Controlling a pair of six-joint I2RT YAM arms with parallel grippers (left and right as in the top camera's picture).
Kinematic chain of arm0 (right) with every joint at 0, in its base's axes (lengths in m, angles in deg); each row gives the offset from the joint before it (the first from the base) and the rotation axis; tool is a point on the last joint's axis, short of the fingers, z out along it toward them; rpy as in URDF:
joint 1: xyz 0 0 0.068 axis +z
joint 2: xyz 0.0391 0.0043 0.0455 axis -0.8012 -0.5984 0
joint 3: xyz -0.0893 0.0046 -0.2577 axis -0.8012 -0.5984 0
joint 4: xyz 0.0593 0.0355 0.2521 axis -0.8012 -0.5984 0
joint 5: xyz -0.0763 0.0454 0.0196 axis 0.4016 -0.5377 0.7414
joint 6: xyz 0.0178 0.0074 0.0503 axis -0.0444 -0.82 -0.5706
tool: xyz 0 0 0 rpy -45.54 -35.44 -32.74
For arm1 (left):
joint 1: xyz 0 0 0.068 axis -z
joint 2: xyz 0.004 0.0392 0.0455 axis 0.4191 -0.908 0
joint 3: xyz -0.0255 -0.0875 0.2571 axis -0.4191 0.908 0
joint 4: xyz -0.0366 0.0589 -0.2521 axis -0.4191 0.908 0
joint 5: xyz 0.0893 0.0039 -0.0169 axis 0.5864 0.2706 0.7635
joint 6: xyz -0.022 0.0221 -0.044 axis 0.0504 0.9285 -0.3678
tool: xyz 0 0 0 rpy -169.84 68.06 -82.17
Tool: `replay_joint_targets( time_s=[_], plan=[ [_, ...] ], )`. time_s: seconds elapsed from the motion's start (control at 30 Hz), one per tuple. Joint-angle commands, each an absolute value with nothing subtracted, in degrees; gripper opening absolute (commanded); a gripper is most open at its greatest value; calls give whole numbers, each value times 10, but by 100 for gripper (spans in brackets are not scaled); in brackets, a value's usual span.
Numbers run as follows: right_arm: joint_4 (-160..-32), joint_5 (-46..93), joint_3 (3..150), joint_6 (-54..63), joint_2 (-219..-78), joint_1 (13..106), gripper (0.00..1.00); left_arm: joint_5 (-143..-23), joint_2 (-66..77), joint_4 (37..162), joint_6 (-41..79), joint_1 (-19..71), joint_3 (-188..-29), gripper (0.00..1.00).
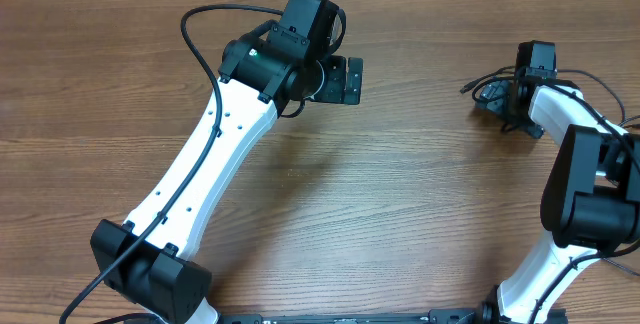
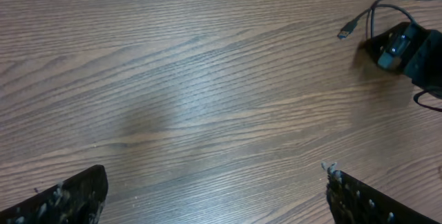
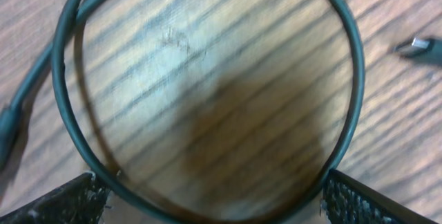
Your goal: Untangle cables
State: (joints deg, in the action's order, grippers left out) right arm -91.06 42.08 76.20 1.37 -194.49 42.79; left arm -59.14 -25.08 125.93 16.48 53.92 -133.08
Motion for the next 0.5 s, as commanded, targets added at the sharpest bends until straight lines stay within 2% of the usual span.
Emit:
replay_joint_targets(
  time_s=[0.0, 0.47],
  plan=[
    [-869, 364, 744, 18, -2035, 428, 100, -593, -241, 1259, 157, 540, -1339, 99],
    [-768, 373, 745, 20, -2064, 359, 100, -593, -241, 1259, 157, 540, -1339, 99]
  ],
)
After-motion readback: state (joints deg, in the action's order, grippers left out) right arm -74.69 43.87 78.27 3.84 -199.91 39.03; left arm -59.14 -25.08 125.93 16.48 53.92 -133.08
